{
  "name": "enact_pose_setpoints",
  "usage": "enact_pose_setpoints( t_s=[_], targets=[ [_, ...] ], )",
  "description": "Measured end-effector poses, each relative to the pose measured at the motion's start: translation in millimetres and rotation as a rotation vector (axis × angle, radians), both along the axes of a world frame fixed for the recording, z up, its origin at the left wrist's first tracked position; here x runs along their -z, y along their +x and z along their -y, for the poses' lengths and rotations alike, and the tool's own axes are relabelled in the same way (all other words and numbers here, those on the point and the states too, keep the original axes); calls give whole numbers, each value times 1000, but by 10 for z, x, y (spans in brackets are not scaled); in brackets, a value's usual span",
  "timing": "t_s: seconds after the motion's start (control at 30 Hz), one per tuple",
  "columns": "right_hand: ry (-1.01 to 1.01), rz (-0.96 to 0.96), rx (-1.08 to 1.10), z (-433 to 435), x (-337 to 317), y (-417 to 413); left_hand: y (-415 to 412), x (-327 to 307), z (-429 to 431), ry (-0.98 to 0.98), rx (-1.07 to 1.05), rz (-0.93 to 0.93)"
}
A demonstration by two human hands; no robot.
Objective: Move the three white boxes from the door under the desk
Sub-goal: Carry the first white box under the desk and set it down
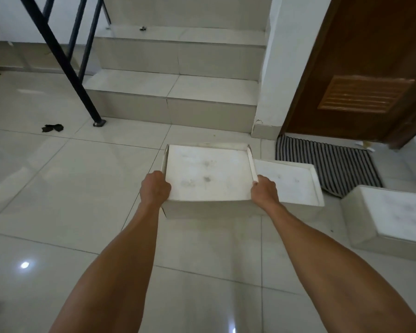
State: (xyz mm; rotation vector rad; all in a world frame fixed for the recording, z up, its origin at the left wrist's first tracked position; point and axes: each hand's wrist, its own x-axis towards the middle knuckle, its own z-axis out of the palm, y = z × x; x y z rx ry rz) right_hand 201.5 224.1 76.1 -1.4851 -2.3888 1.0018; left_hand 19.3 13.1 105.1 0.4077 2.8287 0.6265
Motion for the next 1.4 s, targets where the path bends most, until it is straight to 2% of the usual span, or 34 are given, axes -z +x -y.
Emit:
enact_pose_setpoints(
  t_s=[0.23,0.47,0.7,0.87,1.07,1.4],
  targets=[
    [0,10,117,46,-1581,724,482,-1585,-157,-35,118,-4],
    [52,-9,296,111,-3181,1900,1298,-3099,-568,-37,308,16],
    [103,7,477,322,-3923,3334,2457,-3832,-931,-19,546,-3],
    [61,-6,673,656,-4021,4530,3549,-3815,-1072,-15,717,-23],
    [2,26,943,1581,-3814,6192,5173,-3424,-858,-50,1000,42],
    [-87,-32,1307,3069,-2980,7710,6938,-2825,-400,-157,1372,86]
  ],
)
